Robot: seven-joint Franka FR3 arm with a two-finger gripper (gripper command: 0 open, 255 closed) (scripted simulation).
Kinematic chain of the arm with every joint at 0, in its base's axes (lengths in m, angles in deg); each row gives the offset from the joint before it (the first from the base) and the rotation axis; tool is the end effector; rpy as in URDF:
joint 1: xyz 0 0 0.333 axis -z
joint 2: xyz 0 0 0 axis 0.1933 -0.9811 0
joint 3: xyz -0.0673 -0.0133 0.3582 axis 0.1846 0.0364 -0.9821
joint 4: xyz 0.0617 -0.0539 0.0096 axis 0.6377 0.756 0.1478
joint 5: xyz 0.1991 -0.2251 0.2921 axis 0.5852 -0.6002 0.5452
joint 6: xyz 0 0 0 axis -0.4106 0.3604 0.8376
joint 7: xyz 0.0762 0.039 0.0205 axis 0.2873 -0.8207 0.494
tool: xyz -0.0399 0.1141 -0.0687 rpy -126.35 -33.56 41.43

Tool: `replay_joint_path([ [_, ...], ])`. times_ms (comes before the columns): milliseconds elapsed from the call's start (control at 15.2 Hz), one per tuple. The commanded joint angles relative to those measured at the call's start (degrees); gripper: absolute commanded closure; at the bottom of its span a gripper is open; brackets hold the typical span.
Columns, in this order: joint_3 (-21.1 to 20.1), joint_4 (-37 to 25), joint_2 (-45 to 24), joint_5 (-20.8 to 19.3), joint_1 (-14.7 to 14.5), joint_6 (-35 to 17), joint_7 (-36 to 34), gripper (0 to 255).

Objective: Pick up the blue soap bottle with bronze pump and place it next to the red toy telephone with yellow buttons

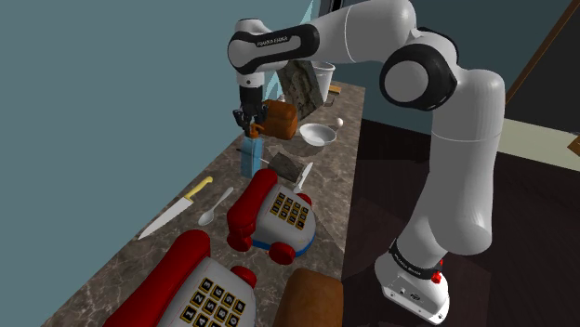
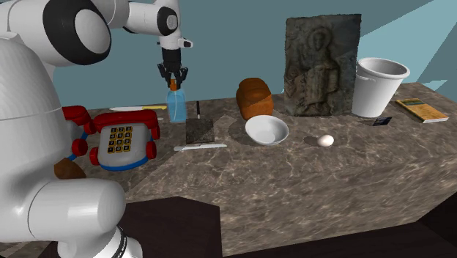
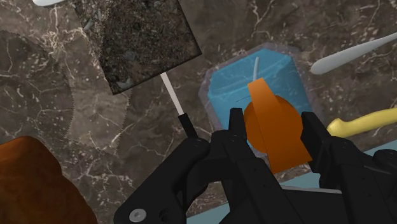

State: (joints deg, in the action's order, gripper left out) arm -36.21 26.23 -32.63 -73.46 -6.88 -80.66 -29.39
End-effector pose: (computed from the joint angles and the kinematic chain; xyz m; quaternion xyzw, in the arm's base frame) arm 0.6861 0.0692 0.4252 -0.9962 0.0426 0.0732 0.0183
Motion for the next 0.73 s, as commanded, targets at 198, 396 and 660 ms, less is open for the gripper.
replay_joint_path([
  [198,0.00,-0.01,0.02,0.00,0.00,0.00,0.00,0],
  [396,0.07,-1.95,0.00,-0.06,0.16,1.91,-0.08,0],
  [660,0.21,-8.09,-0.56,-0.08,0.73,7.50,-0.26,0],
])
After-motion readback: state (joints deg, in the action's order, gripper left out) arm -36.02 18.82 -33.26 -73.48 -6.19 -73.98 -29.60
